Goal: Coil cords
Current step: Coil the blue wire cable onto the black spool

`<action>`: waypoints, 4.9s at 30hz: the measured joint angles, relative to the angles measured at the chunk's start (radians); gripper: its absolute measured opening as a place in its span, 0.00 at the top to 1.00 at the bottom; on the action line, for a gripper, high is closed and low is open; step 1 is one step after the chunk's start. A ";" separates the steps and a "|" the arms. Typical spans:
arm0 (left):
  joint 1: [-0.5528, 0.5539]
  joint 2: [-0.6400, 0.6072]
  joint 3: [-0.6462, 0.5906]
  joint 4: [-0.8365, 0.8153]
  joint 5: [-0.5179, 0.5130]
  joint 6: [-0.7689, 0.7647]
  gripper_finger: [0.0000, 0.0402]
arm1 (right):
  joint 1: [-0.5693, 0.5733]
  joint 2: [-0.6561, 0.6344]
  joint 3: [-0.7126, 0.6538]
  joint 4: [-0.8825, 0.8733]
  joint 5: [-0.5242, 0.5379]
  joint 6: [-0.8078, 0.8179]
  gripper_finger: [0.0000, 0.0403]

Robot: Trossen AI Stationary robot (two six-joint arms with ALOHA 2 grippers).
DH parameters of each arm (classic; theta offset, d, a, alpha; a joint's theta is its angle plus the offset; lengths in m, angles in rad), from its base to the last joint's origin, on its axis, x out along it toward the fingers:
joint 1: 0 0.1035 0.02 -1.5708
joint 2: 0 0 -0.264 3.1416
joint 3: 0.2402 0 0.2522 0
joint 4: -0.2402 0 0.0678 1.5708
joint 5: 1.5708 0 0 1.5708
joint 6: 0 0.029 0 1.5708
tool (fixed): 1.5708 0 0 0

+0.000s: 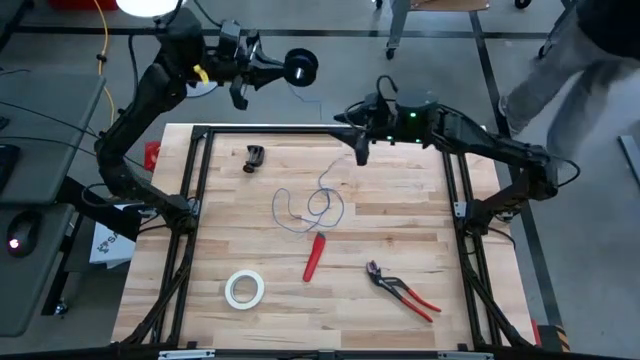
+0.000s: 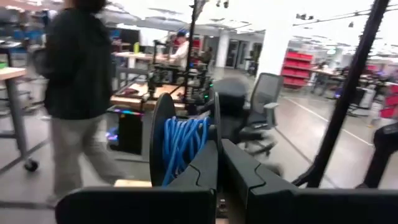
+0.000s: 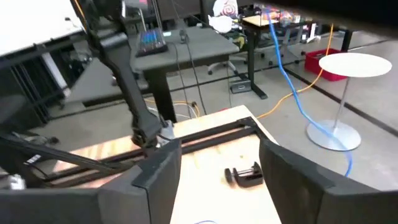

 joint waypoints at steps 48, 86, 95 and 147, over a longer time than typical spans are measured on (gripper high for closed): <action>-0.228 0.033 -0.002 0.414 -0.173 -0.189 1.00 | 0.018 0.168 0.001 0.297 -0.020 -0.290 0.48; -0.251 0.102 -0.002 0.567 -0.166 -0.298 1.00 | 0.058 0.168 0.001 0.351 -0.007 -0.268 0.87; -0.251 0.102 -0.002 0.571 -0.165 -0.299 1.00 | 0.057 0.167 0.001 0.360 -0.006 -0.268 0.78; -0.035 0.070 -0.001 -0.486 0.108 -0.242 1.00 | -0.006 -0.059 0.001 0.121 0.057 -0.216 1.00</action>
